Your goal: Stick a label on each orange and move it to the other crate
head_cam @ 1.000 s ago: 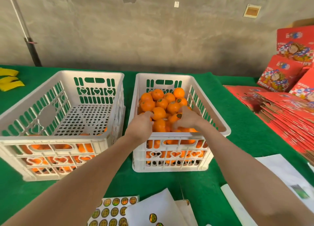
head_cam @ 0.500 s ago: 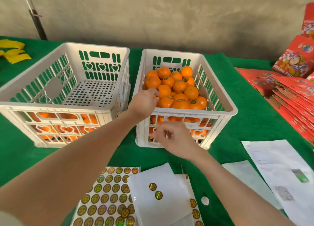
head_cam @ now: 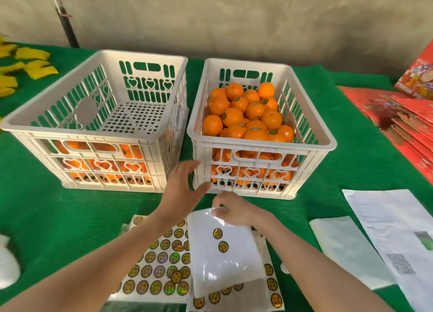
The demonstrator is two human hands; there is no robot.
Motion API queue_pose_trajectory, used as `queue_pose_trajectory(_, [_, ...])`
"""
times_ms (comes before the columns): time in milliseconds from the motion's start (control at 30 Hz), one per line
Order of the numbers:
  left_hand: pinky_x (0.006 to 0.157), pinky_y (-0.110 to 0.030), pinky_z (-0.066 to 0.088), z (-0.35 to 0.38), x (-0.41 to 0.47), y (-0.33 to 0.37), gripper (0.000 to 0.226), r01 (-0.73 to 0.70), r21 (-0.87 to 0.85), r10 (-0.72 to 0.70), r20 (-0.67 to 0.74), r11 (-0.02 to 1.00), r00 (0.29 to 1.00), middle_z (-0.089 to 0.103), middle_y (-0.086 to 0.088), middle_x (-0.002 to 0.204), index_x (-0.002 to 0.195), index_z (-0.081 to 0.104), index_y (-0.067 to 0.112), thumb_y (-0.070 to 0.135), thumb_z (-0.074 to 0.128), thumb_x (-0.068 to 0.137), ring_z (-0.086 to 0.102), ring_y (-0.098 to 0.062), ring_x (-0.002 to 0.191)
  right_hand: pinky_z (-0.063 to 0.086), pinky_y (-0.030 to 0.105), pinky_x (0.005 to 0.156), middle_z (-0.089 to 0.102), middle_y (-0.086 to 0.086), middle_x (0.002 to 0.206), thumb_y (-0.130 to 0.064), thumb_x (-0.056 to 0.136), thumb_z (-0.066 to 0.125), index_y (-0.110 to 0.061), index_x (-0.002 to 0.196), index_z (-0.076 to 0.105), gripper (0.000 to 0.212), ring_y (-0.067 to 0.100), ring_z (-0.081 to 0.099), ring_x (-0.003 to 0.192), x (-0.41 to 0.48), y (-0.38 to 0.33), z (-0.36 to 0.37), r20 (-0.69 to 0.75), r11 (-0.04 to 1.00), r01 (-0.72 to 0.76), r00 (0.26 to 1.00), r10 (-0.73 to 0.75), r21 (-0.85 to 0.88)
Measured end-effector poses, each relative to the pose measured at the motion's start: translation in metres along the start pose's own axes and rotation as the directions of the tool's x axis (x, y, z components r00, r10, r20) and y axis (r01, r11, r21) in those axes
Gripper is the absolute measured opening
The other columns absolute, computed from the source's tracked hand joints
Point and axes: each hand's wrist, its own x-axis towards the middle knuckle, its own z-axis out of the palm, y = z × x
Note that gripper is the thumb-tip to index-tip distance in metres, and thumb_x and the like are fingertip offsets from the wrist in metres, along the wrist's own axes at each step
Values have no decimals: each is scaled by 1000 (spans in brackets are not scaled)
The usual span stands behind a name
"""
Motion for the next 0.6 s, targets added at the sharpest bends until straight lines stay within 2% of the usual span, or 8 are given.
queue_pose_trajectory(67, [82, -14, 50, 2, -11, -14, 22, 360, -243, -279, 313, 901, 908, 71, 18, 93, 103, 62, 25, 20, 71, 84, 64, 3, 89, 40, 39, 86, 57, 22, 99, -15, 96, 48, 8, 83, 58, 28, 32, 52, 96, -6, 2, -12, -75, 996, 35, 997, -29, 85])
queue_pose_trajectory(100, [88, -26, 53, 4, -14, -20, 18, 513, -328, -339, 463, 793, 819, 74, 8, 95, 104, 66, 20, 19, 68, 86, 68, -8, 91, 40, 37, 84, 57, 22, 99, -16, 96, 50, 6, 85, 58, 26, 32, 52, 96, -8, 3, -16, -113, 992, 47, 993, -34, 114])
queue_pose_trajectory(167, [93, -44, 51, 10, -17, -30, 25, 693, -384, -406, 600, 610, 690, 72, -12, 105, 113, 64, 7, 15, 62, 89, 68, -29, 99, 40, 38, 83, 56, 19, 96, -18, 96, 51, 4, 87, 58, 24, 30, 51, 94, -12, 4, -21, -162, 990, 68, 986, -47, 126])
queue_pose_trajectory(267, [78, -42, 54, 23, -16, -28, 20, 767, -433, -478, 604, 474, 637, 71, -20, 103, 109, 63, 2, 5, 57, 90, 68, -34, 91, 39, 36, 92, 55, 3, 102, -17, 93, 58, -7, 97, 60, 11, 21, 50, 103, -17, 6, -16, -345, 985, 124, 936, -75, 123])
queue_pose_trajectory(333, [73, -39, 53, 29, -13, -26, 18, 788, -434, -534, 579, 437, 616, 70, -21, 101, 107, 63, 3, 3, 55, 91, 67, -35, 90, 37, 36, 96, 58, 5, 109, -13, 86, 67, -7, 101, 63, 17, 23, 50, 109, -24, 11, -6, -580, 981, 187, 806, -124, 50])
queue_pose_trajectory(400, [74, -41, 53, 31, -9, -25, 20, 795, -425, -555, 569, 434, 607, 68, -22, 107, 110, 62, 4, 4, 53, 92, 65, -38, 97, 40, 38, 89, 61, 9, 99, -11, 79, 74, -6, 93, 69, 15, 27, 53, 100, -31, 15, 4, -694, 979, 203, 705, -147, -1])
queue_pose_trajectory(533, [74, -42, 53, 34, -7, -22, 22, 807, -440, -560, 581, 393, 590, 68, -21, 108, 112, 61, 6, 3, 51, 93, 64, -37, 97, 45, 39, 80, 61, 9, 84, -13, 74, 77, -8, 91, 73, 18, 30, 57, 86, -42, 17, 28, -662, 990, 140, 740, -120, -23])
queue_pose_trajectory(600, [77, -43, 52, 36, -7, -20, 21, 815, -433, -571, 583, 385, 579, 66, -24, 110, 112, 60, 3, 2, 51, 93, 63, -38, 99, 47, 36, 76, 62, 9, 82, -8, 71, 78, -7, 86, 73, 16, 30, 58, 83, -43, 15, 33, -681, 989, 144, 721, -123, -26])
